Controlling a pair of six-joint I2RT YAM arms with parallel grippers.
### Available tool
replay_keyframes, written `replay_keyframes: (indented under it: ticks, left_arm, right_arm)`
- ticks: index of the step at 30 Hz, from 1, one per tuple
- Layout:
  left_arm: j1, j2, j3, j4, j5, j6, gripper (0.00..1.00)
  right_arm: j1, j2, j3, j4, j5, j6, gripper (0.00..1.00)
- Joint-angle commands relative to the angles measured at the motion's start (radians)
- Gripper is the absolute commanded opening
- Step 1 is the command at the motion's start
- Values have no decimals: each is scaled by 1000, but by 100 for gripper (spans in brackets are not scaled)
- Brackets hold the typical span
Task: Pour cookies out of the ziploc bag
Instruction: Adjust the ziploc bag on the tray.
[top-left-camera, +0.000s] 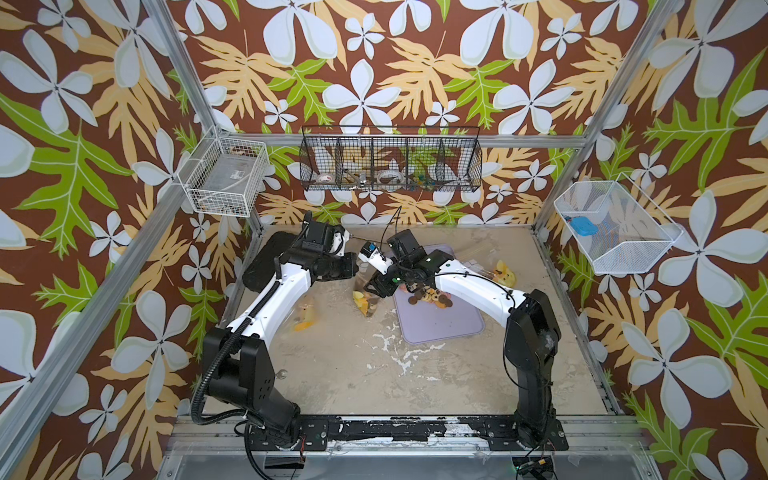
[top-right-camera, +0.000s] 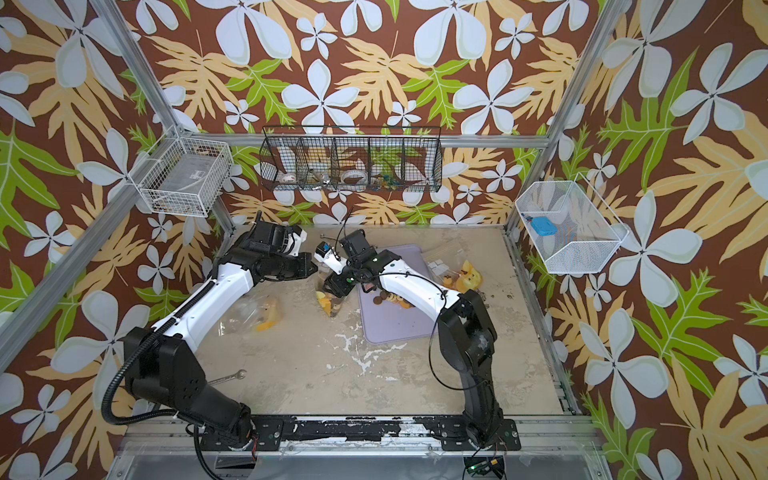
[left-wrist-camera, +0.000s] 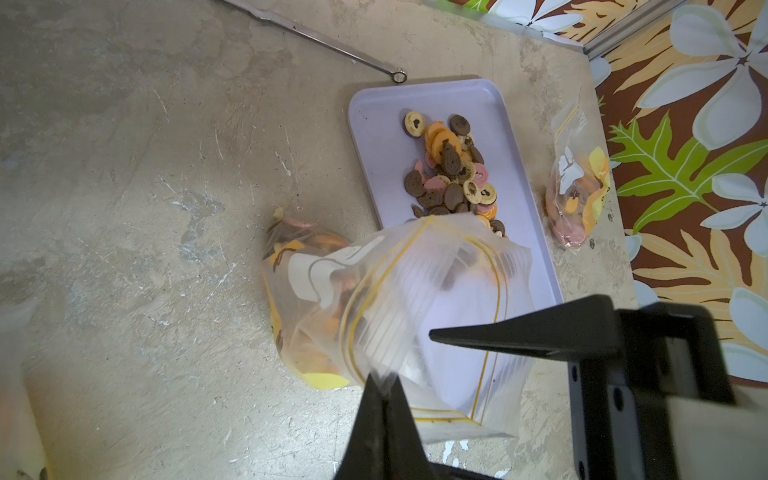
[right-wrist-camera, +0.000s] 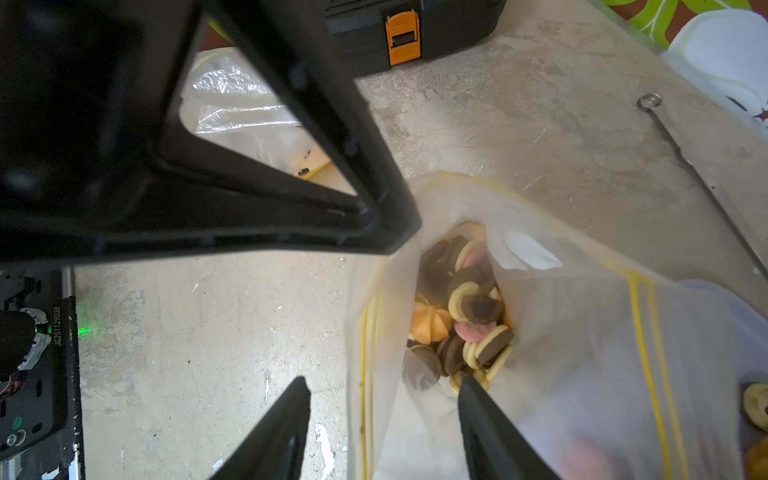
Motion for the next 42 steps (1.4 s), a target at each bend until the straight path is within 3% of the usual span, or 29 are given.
replay_keyframes:
  ticks: [1,9,20,25,27,28,29,32,34,36,42]
  left_arm:
    - [3,-18,-14,36,17,-16,0]
    - [3,-16,5,46,41,-26,0]
    - [11,-12,21,41,46,-38,0]
    - [15,-18,17,39,47,-37,0]
    - [16,-25,9,38,47,-36,9]
    - [18,-32,3,38,47,-37,21]
    - [19,-40,-6,41,50,-36,40]
    - [31,-104,-75,86,23,-53,76]
    - [45,-169,-147,143,15,-77,93]
    - [50,-229,-209,181,-11,-92,100]
    - [88,-343,-349,243,-49,-124,100]
  right_arm:
    - [0,-10,-30,16,-11,-12,55]
    - [1,-21,-89,50,13,-2,50]
    - [0,-18,-96,45,-24,27,3]
    - [-8,-12,-110,60,-82,75,0]
    - [-10,-21,-126,78,-98,97,0]
    - [-10,-24,-132,86,-107,110,0]
    - [-12,-26,-135,91,-117,119,0]
    - [-23,-32,-143,102,-142,154,0]
    - [-33,-37,-150,113,-165,182,0]
    - [-43,-37,-148,119,-183,207,0]
    - [-49,-39,-120,158,-309,314,0]
